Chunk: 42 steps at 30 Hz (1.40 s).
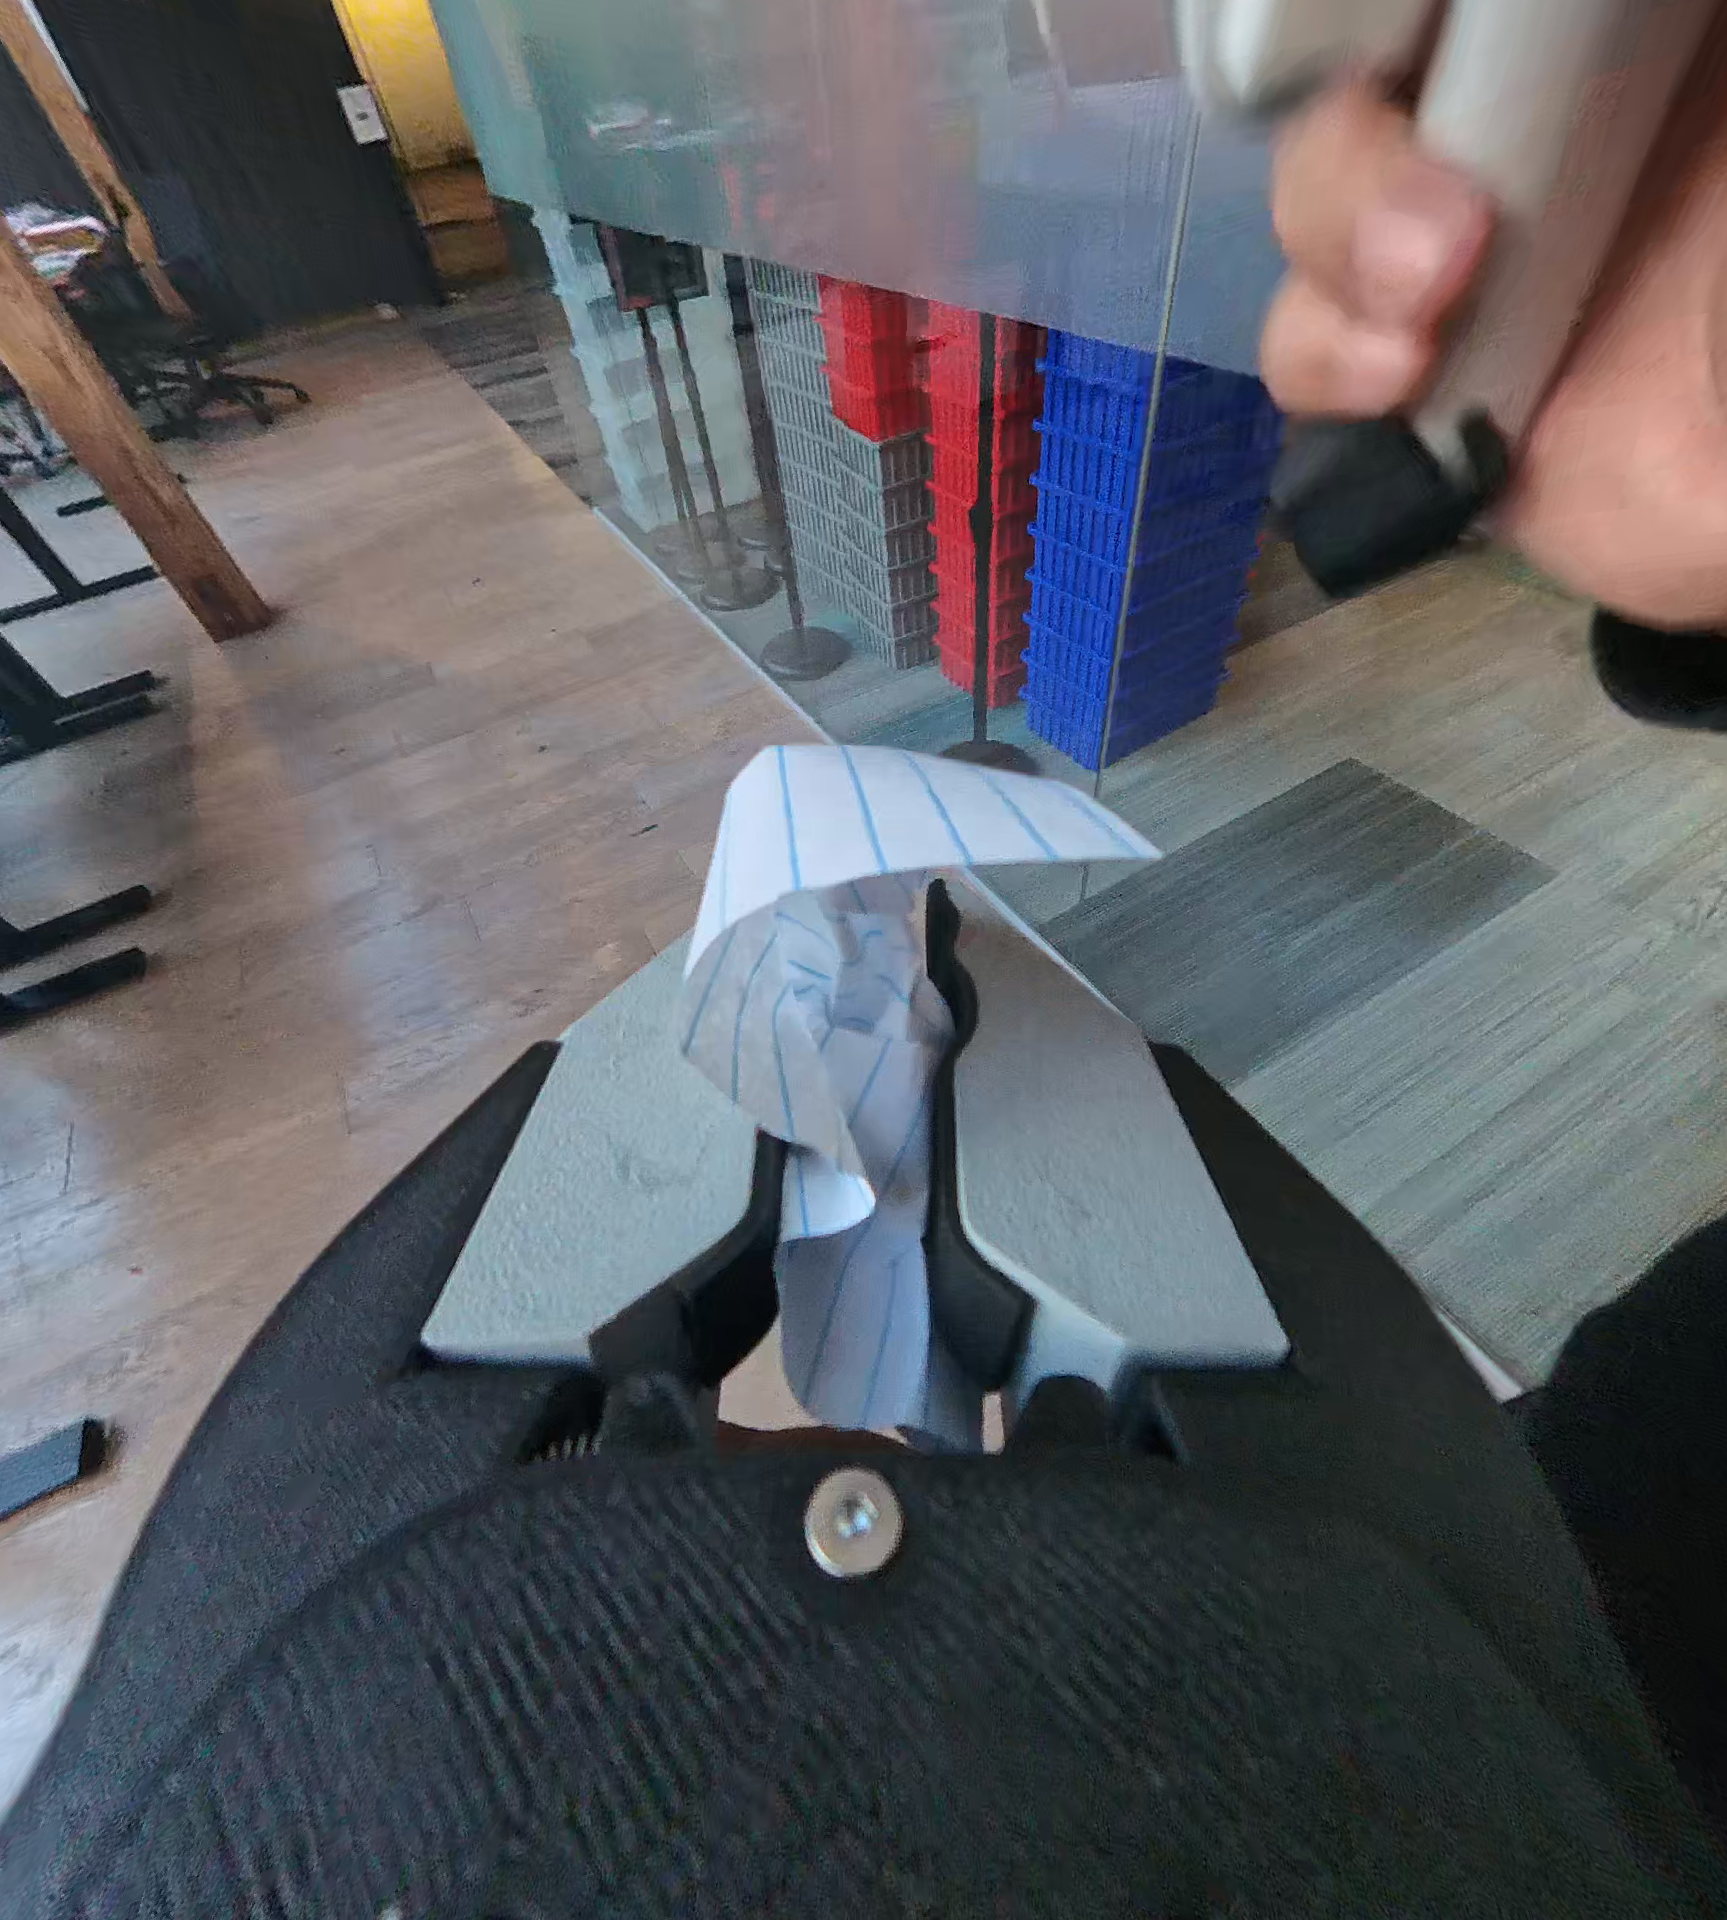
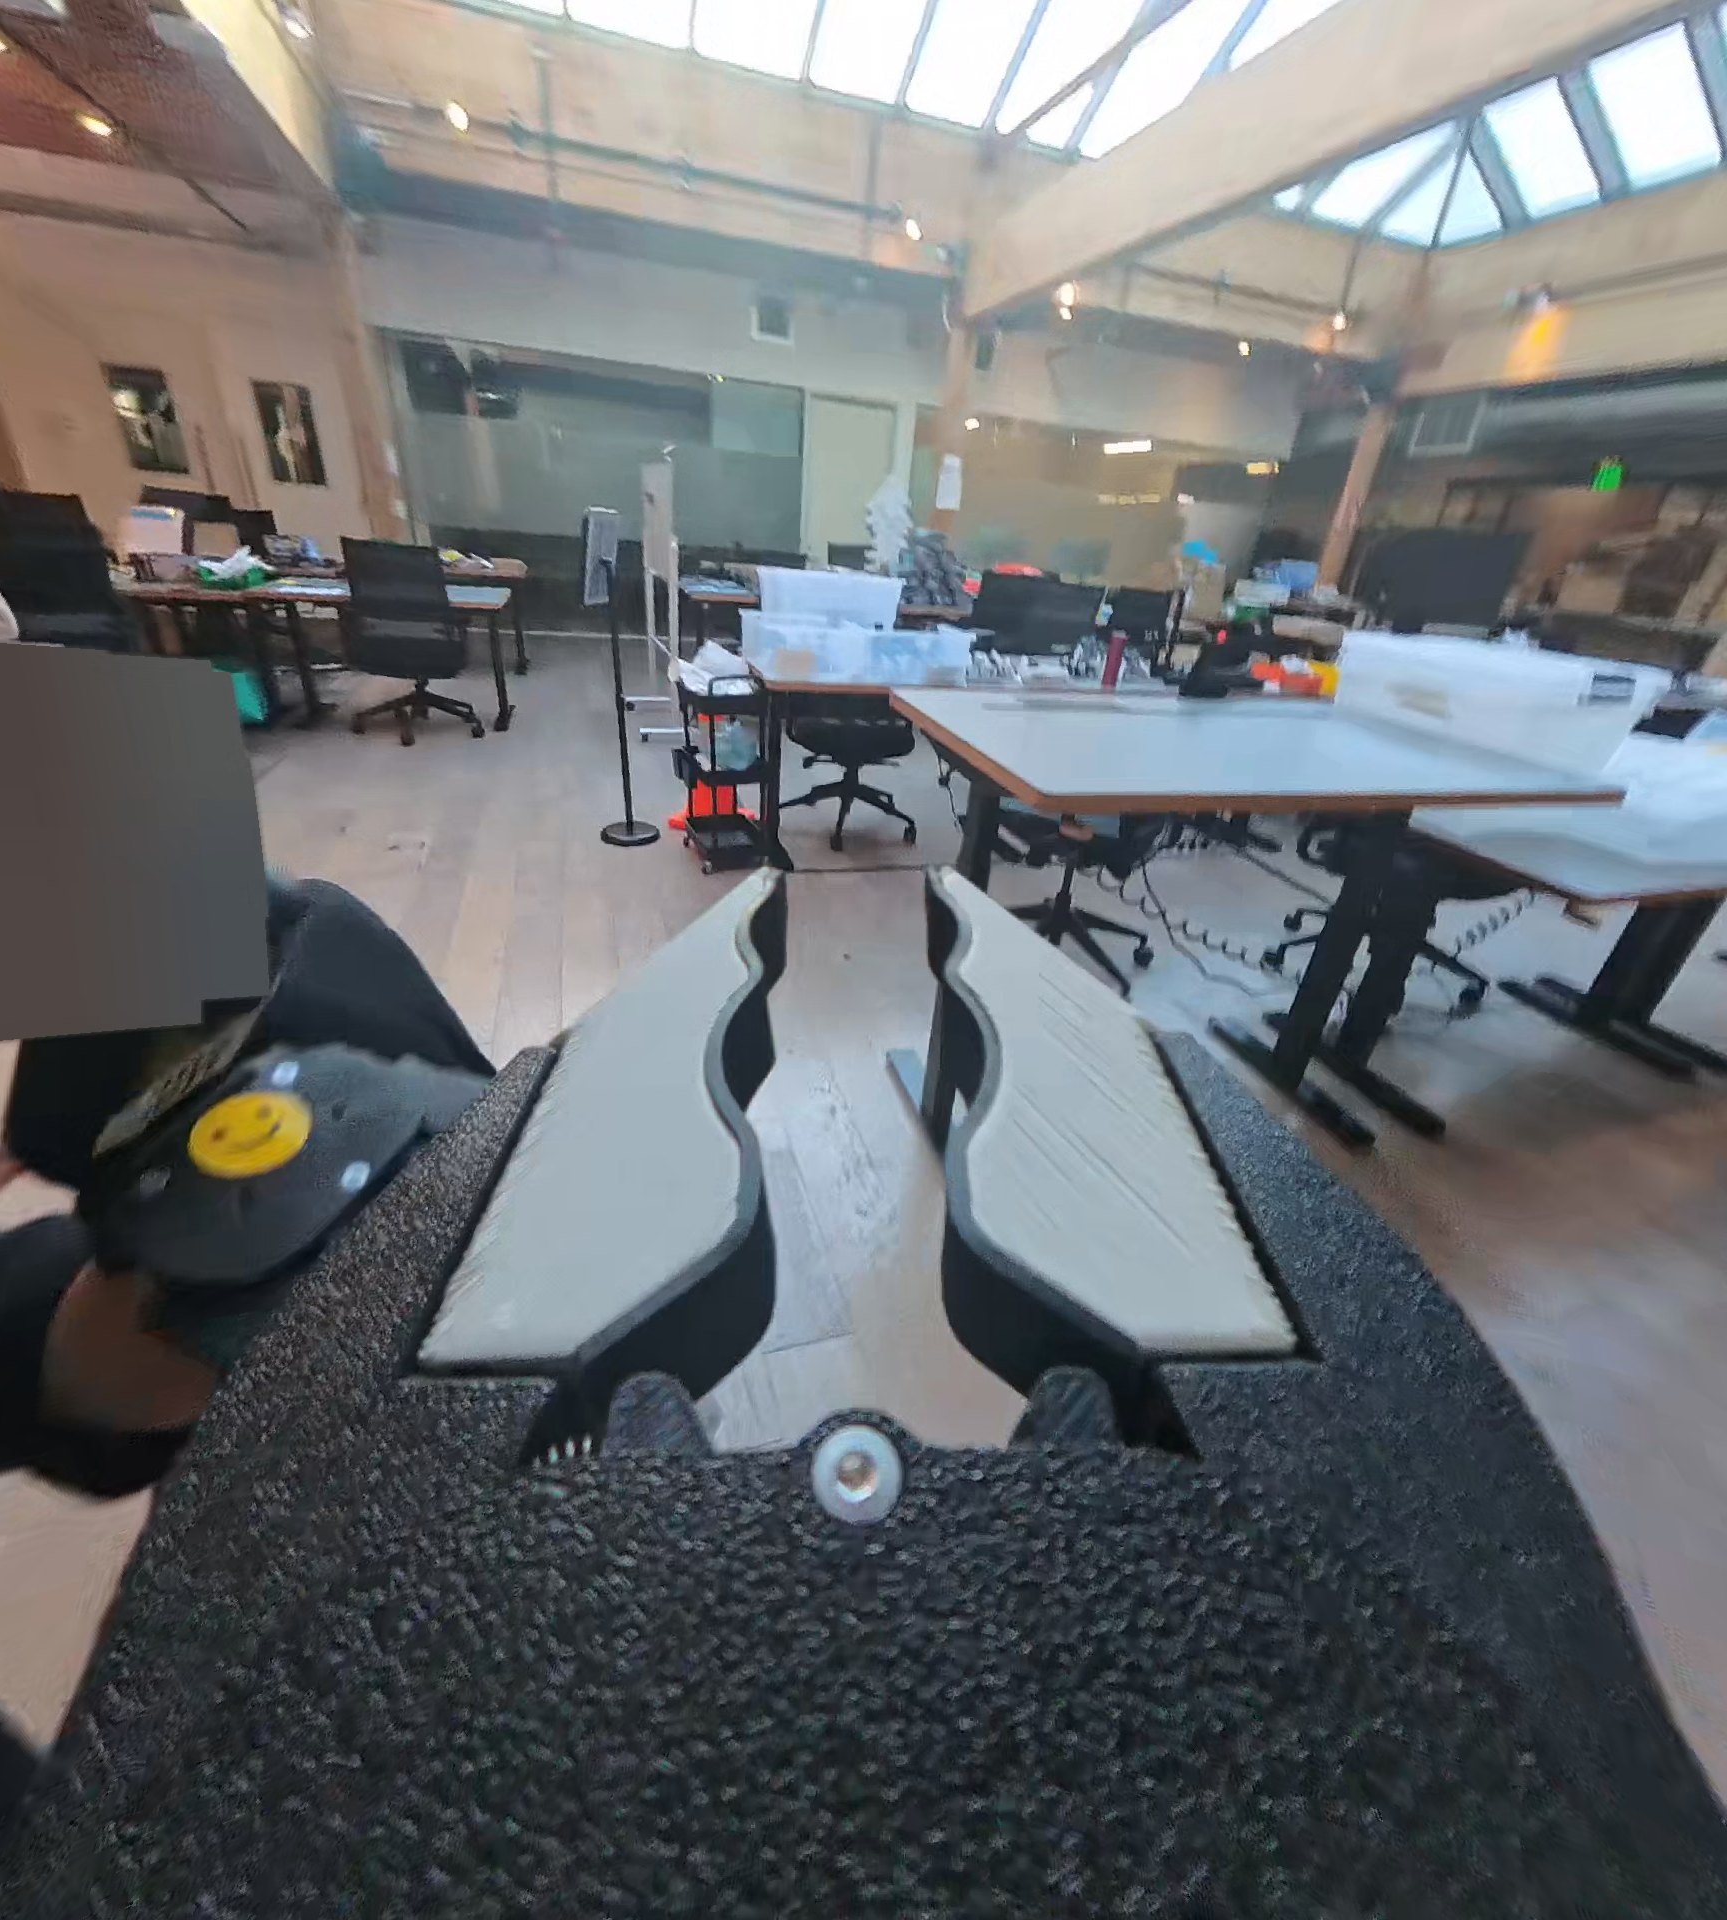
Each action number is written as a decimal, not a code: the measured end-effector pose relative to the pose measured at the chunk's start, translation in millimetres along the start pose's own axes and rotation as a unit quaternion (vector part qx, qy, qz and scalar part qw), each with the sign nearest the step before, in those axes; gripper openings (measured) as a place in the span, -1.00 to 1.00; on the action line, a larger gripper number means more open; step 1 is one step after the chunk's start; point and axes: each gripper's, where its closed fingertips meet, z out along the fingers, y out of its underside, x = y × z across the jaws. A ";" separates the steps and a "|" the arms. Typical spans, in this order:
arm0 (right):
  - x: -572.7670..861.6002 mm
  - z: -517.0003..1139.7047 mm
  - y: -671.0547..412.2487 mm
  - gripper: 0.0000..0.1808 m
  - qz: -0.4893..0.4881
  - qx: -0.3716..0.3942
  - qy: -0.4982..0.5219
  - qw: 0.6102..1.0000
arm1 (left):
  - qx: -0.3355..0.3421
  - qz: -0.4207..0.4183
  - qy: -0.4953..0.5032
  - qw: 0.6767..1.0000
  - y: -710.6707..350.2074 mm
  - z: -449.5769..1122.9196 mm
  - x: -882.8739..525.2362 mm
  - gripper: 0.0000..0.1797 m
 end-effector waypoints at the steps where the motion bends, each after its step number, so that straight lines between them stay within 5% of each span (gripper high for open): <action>1: 12.2 10.1 20.4 -0.73 0.023 -0.012 0.009 1.000 | 0.009 0.005 0.006 1.000 -4.7 4.9 -29.9 -0.75; 7: 54.2 110.5 114.1 -0.81 0.048 -0.112 0.064 0.990 | 0.054 0.053 0.034 0.997 -42.4 29.7 -210.0 -0.74; 16: 124.9 328.1 100.2 -0.73 0.055 -0.054 -0.030 0.997 | 0.017 0.016 0.069 0.997 -3.7 74.3 -361.0 -0.75; 24: 190.7 552.0 149.6 -0.78 0.039 -0.026 -0.185 0.982 | -0.100 -0.051 -0.081 0.990 94.2 89.5 -596.1 -0.74; 34: 144.7 786.9 135.4 -0.68 0.022 -0.047 -0.491 0.870 | -0.120 -0.167 -0.248 0.947 118.3 22.2 -826.0 -0.74; 42: 29.9 940.7 180.7 -0.72 0.028 -0.083 -0.575 0.814 | -0.074 -0.243 -0.311 0.916 205.5 -64.3 -976.9 -0.73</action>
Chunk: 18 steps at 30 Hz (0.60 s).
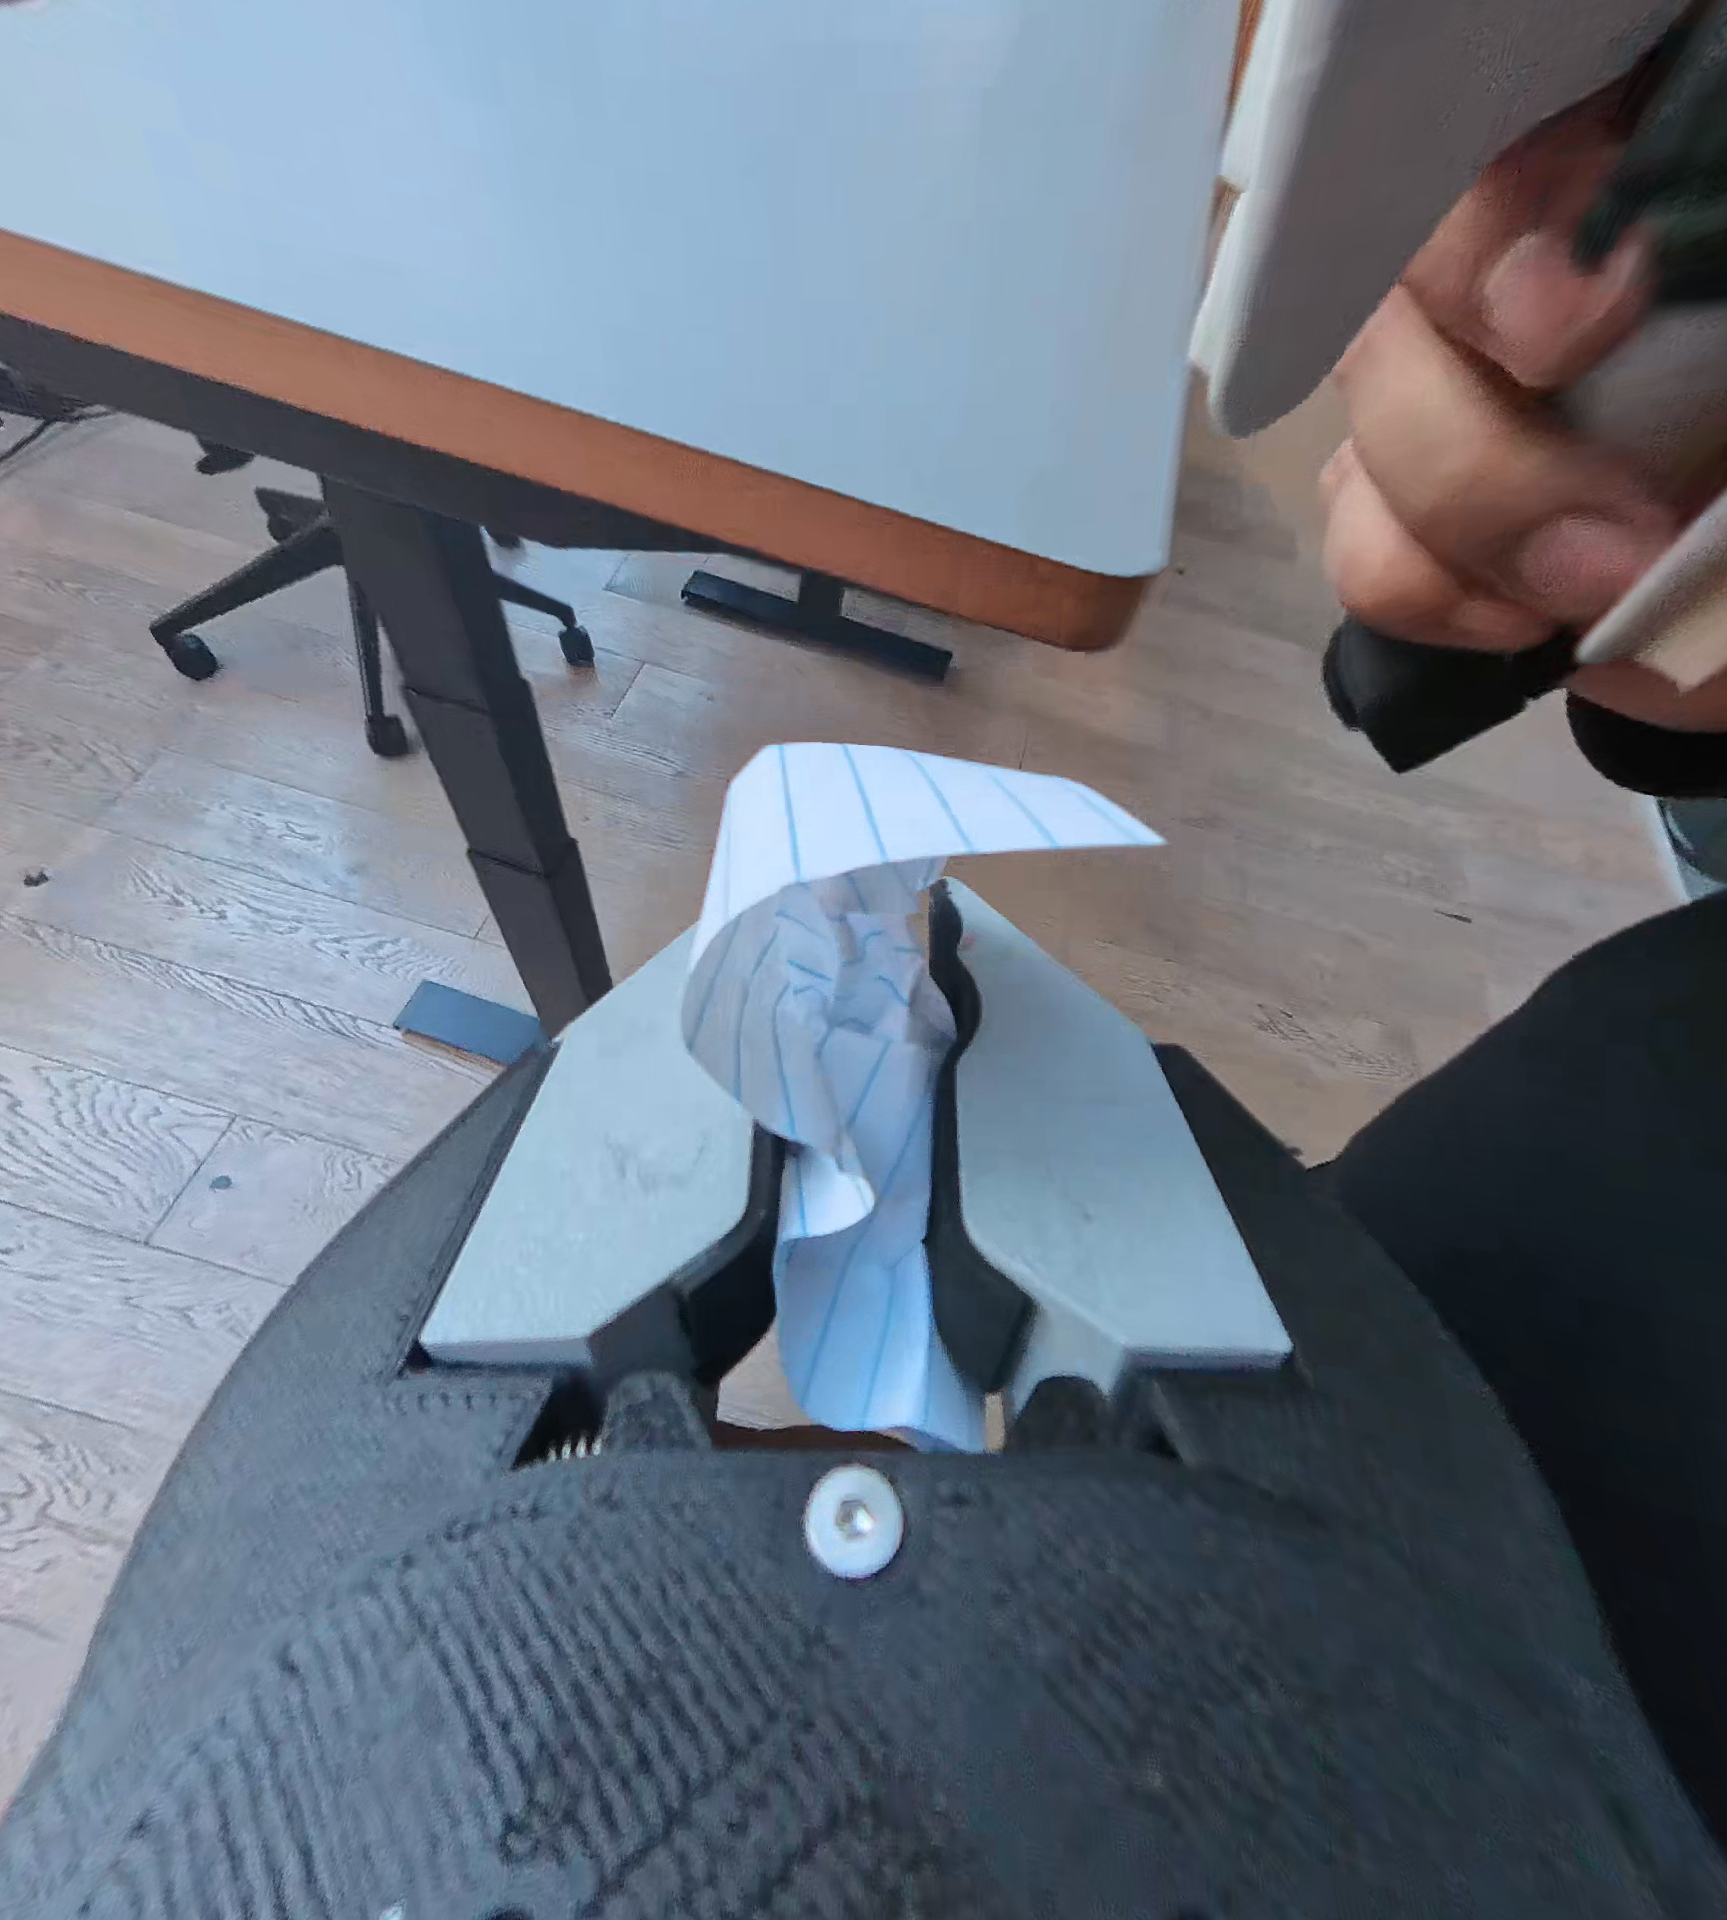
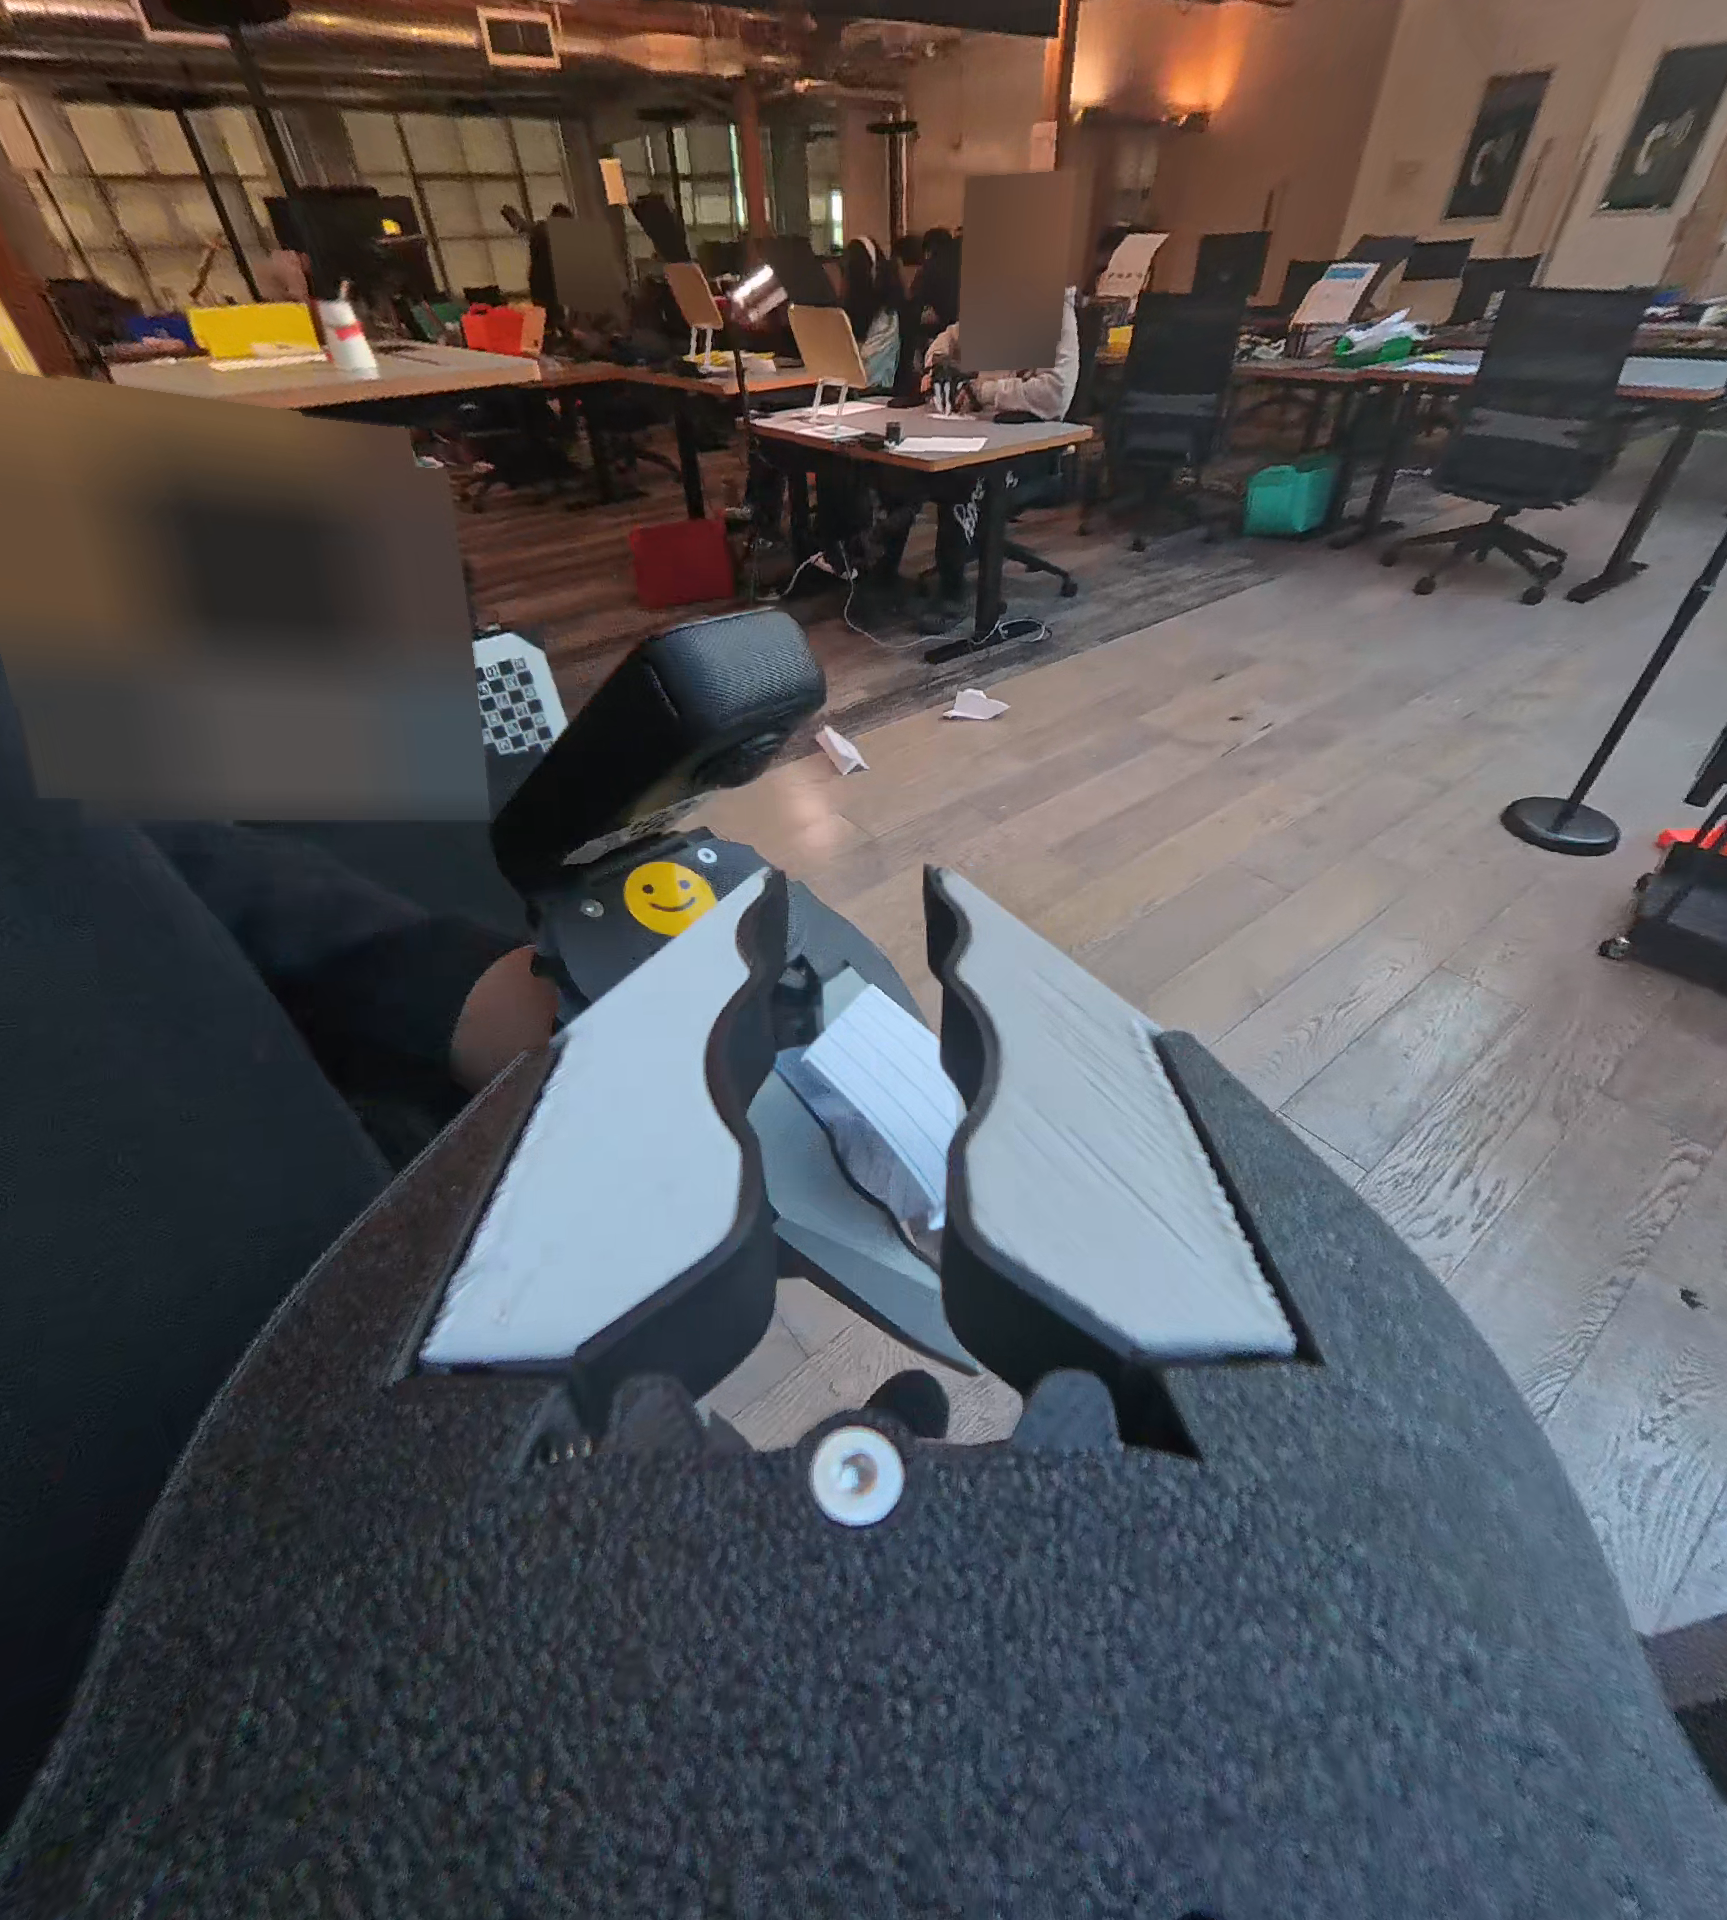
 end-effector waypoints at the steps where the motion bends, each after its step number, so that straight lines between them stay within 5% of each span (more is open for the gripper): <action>1: 17.1 21.7 1.8 -0.73 -0.004 -0.009 0.000 1.000 | 0.003 0.004 0.005 1.000 -1.2 5.9 -27.9 -0.73; 5: 93.7 104.8 -15.7 -0.70 0.006 -0.036 0.004 0.999 | -0.022 -0.011 0.029 0.999 -25.9 13.7 -147.0 -0.73; 13: 214.6 250.7 -100.2 -0.68 -0.019 0.048 -0.023 0.998 | -0.034 0.028 0.047 0.998 -98.9 6.4 -352.5 -0.71; 18: 323.4 346.3 -81.4 -0.71 0.022 0.033 -0.041 0.998 | -0.008 -0.080 -0.006 0.997 -91.6 14.5 -484.7 -0.71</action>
